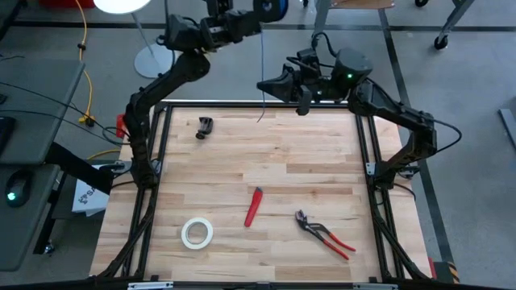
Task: Coil cords
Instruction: Coil the blue wire cable onto the black spool
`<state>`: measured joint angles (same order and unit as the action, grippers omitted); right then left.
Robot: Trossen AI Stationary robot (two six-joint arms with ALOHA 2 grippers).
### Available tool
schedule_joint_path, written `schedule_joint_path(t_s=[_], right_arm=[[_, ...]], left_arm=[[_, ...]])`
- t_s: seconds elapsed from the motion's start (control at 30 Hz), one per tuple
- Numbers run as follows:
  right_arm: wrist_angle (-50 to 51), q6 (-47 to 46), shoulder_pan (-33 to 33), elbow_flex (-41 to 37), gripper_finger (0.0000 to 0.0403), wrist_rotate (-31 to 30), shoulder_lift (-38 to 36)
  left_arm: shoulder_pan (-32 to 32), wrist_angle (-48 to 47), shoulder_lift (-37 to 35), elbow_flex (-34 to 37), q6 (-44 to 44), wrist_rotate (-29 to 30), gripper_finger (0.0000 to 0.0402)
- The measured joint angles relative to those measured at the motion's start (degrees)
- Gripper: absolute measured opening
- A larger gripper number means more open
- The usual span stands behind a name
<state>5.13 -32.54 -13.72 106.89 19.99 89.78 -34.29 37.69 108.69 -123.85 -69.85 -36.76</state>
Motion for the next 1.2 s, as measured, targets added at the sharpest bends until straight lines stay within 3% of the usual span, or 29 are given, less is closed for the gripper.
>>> schedule_joint_path(t_s=[0.33, 0.57, 0.7, 0.97, 1.2], right_arm=[[4.0, 0.5, -1.7, 0.0, 0.0000, 0.1, -1.2], [8.3, 1.1, -3.4, 0.0, 0.0000, 0.1, -2.9], [8.8, 1.1, -3.9, 0.0, 0.0000, 0.2, -3.4], [12.3, 1.5, -4.9, 0.0, 0.0000, 0.3, -3.6], [15.3, 1.5, -6.6, 0.0, 0.0000, 0.5, -3.6]], left_arm=[[-5.8, -1.2, -0.8, 0.0, -8.5, -14.9, 0.0000], [-8.2, -8.3, -1.7, 0.0, -10.2, -26.3, 0.0000], [-9.6, -21.4, -3.8, 0.0, 0.0, -27.5, 0.0000], [-12.9, -58.1, -9.8, 0.0, 29.0, -25.6, 0.0000], [-11.7, -76.7, -12.4, 0.0, 39.7, -25.3, 0.0000]])
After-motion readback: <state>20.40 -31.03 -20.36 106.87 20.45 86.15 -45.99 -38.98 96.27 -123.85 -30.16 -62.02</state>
